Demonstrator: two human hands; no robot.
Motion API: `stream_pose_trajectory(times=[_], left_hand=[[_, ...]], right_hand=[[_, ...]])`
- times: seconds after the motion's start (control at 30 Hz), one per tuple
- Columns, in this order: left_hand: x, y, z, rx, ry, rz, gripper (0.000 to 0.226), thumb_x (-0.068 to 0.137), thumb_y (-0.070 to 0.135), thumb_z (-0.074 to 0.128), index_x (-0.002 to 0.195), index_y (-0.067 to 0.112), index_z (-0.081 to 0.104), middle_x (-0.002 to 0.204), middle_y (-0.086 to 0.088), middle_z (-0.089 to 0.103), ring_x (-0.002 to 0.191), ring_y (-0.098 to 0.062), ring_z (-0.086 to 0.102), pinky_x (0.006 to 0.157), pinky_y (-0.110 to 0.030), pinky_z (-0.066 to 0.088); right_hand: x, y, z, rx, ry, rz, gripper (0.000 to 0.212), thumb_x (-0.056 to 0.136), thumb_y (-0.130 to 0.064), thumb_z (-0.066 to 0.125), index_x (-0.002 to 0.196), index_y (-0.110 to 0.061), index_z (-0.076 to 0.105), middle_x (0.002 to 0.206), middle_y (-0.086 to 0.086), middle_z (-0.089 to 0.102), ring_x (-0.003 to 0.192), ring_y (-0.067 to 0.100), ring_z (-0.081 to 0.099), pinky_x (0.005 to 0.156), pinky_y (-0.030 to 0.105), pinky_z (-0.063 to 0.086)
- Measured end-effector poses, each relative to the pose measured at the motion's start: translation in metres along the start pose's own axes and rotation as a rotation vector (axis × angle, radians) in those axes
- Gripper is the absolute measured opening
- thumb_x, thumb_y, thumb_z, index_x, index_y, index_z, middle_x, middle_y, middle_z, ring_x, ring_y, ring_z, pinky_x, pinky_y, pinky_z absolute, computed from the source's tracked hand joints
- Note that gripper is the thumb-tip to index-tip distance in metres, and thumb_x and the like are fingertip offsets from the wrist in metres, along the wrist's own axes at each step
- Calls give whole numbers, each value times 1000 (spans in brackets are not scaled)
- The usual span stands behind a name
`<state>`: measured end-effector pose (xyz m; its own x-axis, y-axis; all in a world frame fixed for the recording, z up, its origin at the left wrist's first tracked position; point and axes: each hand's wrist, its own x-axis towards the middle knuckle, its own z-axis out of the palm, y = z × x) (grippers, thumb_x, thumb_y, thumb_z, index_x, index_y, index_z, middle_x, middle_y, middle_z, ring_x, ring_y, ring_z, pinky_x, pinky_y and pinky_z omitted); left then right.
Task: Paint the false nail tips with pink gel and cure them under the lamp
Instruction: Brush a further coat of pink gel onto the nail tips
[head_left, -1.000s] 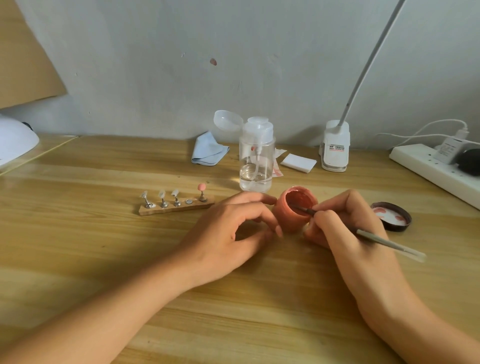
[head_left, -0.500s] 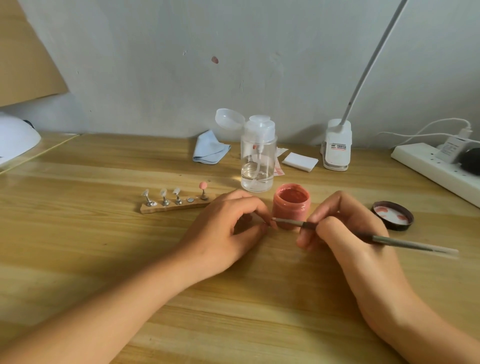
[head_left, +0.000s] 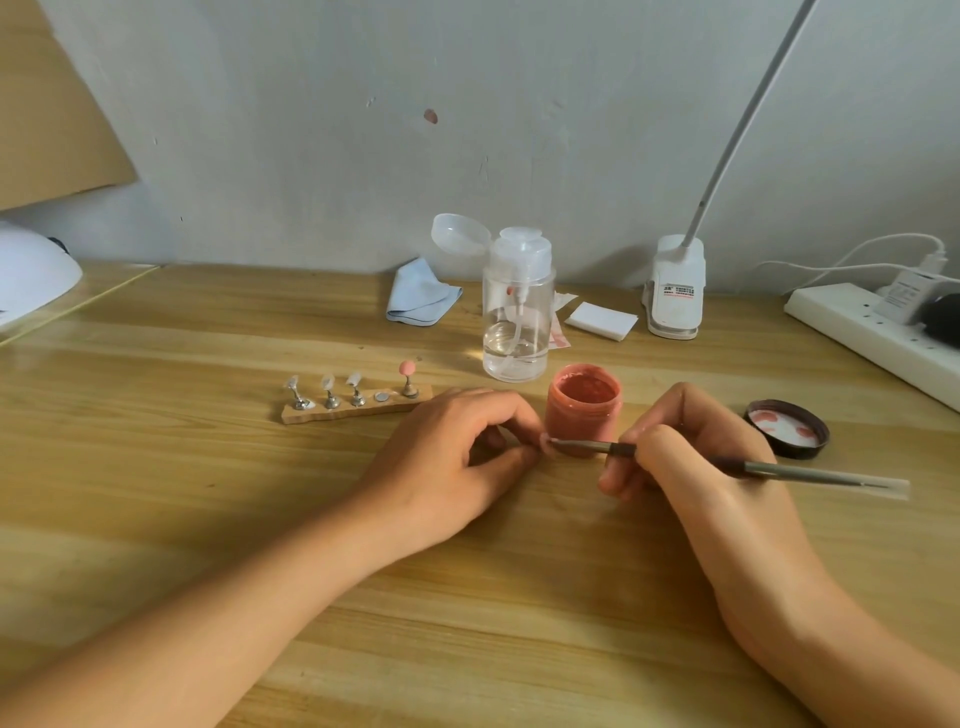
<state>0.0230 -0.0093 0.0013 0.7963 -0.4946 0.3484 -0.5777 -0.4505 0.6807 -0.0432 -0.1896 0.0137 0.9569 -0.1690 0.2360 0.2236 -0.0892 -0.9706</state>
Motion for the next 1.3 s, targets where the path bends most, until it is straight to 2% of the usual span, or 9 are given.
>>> stream_pose_trajectory(times=[0.1,0.2,0.27,0.33,0.43,0.6,0.77,1.0,1.3], left_hand=[[0,0,0,-9,4,-12,19,87,8,71,88,26,72,88,17,70,87,-6,64,81,-28,52],[-1,1,0,-19,7,-30,19,86,8,71,87,27,72,88,17,70,86,-8,64,81,-34,52],[-1,1,0,-27,8,-37,19,85,7,72,86,26,72,86,17,70,84,-11,64,80,-36,52],[-1,1,0,-34,8,-42,20,84,7,72,84,26,71,85,17,69,83,-11,64,80,-35,52],[-1,1,-1,-27,13,-52,21,83,7,73,83,27,71,83,18,69,81,-9,63,75,-28,50],[-1,2,-1,-19,24,-56,24,82,8,74,81,31,69,80,21,68,78,-6,61,71,-23,48],[-1,2,0,-10,28,-41,22,81,6,74,82,28,70,80,20,68,78,-10,61,72,-26,49],[-2,3,0,26,39,-3,23,80,5,74,82,27,70,83,17,67,81,-14,59,75,-29,49],[-5,5,1,116,80,17,14,80,16,76,82,28,68,81,18,59,80,-10,54,70,-23,45]], right_hand=[[0,-1,0,11,6,-4,17,72,-16,56,72,1,54,59,11,67,57,11,58,55,15,46],[1,-1,0,41,13,6,14,83,-4,58,73,5,52,58,11,66,56,13,56,55,16,46],[0,-2,0,54,11,-2,17,78,-11,59,73,4,52,59,12,66,57,15,57,56,17,47],[0,-3,0,80,11,-4,17,76,-14,56,72,2,52,60,12,66,59,17,58,57,20,48],[0,-2,0,86,-8,-2,15,87,-2,56,73,3,52,61,13,67,61,20,58,58,21,48],[1,-1,1,67,-49,7,12,86,1,53,75,6,51,63,15,69,59,19,58,57,20,49],[1,-1,1,61,-24,-3,17,84,-6,59,73,4,51,61,14,68,57,17,57,56,18,48],[2,0,0,70,5,1,19,72,-17,53,72,2,52,60,14,67,58,18,57,56,20,48],[3,2,-1,50,20,16,20,70,-19,52,68,0,50,56,12,64,55,13,53,53,17,45]])
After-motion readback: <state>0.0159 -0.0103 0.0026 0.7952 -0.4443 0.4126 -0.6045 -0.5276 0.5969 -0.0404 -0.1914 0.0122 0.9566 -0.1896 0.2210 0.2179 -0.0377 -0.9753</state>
